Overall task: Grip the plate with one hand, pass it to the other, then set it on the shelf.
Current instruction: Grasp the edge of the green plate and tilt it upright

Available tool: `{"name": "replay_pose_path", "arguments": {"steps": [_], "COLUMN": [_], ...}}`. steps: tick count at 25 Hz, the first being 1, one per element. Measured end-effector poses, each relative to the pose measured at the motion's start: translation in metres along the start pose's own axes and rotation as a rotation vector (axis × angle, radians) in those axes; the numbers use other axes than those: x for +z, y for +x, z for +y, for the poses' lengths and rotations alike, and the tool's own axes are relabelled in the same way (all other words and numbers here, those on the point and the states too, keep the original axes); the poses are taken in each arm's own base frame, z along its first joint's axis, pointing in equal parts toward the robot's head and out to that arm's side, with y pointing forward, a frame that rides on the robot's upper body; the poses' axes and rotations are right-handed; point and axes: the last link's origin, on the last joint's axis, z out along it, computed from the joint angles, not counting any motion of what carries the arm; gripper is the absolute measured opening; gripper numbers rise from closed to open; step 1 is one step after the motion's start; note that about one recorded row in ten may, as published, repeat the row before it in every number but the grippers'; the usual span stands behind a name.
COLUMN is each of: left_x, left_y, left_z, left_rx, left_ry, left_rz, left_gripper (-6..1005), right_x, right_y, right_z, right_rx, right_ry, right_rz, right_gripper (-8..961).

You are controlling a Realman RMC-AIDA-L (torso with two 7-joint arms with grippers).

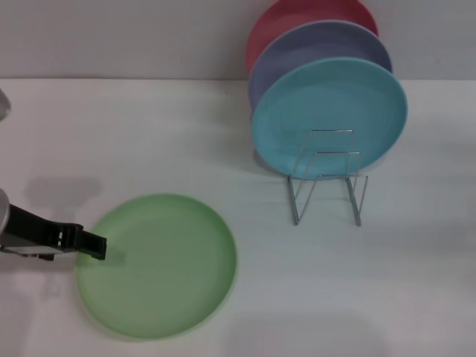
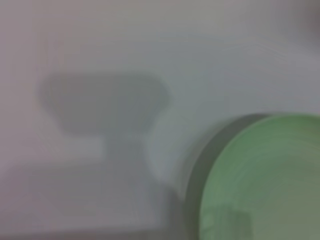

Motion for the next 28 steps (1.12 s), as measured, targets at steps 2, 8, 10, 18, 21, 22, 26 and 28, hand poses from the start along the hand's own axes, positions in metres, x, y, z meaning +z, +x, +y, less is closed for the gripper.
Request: {"name": "replay_pose_path", "arguments": {"steps": [2,8,10,18,21,22,26,28], "left_x": [0.005,0.016,0.017,0.024,0.028,0.029,0.031,0.033], "left_y": [0.0,0.003,0.003,0.003,0.004,0.004,0.004,0.005], "left_z": [0.0,0.0,0.0,-0.002,-0.003,-0.003,-0.003,-0.003], "left_rx": [0.004,0.019,0.019,0.027,0.027,0.027,0.033,0.034], "left_ry": [0.006,0.022,0.023,0.023,0.022,0.022,0.023,0.022], "left_rz": [-0.016,-0.03,-0.032,-0.042,-0.045,-0.046,-0.049,-0.058], "left_gripper": [827,827,826,826,826,826,826,825], "right_x": [0.0,-0.001,-0.002,-0.003,-0.004,-0.004,-0.005,-0.005], "right_y": [0.0,0.0,0.0,0.001,0.001,0.001,0.001,0.001], "right_z": [0.0,-0.001,-0.001,-0.001,-0.001,-0.001,-0.002,-0.002], "right_rx": [0.0,0.001,0.005,0.011,0.011,0.012,0.012,0.012], "right_ry": [0.0,0.002,0.002,0.006,0.007,0.007,0.008,0.008], "right_rz": [0.0,0.002,0.003,0.005,0.006,0.006,0.006,0.006], "right_gripper": [662,663,663,663,663,662,661,661]}}
